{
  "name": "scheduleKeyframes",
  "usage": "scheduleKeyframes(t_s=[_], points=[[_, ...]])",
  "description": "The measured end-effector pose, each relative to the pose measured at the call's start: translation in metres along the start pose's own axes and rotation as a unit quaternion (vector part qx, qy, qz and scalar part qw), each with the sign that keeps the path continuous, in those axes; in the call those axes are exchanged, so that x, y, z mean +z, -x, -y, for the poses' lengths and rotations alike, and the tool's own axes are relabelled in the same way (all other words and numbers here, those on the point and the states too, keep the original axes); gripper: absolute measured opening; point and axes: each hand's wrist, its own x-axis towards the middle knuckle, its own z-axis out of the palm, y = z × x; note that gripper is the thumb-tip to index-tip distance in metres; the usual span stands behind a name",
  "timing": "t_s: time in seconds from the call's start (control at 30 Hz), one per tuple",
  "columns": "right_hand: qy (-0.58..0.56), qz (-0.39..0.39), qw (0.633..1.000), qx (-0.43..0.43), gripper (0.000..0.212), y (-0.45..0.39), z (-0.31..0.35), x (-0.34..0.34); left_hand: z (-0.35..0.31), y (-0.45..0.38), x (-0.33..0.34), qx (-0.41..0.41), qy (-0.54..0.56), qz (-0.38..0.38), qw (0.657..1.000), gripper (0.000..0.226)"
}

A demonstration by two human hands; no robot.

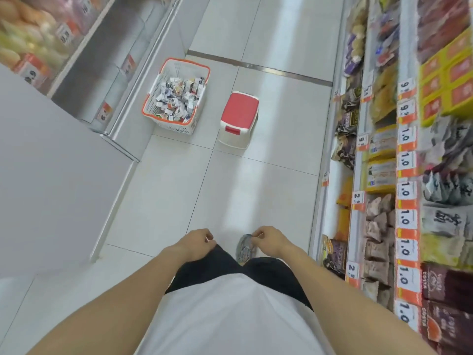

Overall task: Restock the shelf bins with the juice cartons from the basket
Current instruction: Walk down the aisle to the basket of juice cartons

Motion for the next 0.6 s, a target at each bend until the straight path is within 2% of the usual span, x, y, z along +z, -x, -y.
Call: scheduleKeyframes(t_s=[0.23, 0.47, 0.6], points=[[0.0, -0.005, 1.0, -0.001, 0.031, -0.098, 0.068, -0.155, -0.111, -0.104, -0.113, 0.016, 0.03, -0.006, 0.999, 0.034], [0.033, 0.006, 0.999, 0.039, 0.029, -0.189, 0.133, -0.288, -0.197, -0.216, -0.227, 0.03, 0.062, -0.016, 0.998, 0.031], [0.052, -0.024, 0.998, 0.021, 0.029, -0.236, 0.185, -0.369, -0.243, -0.26, -0.295, 0.033, 0.073, -0.025, 0.996, 0.032]])
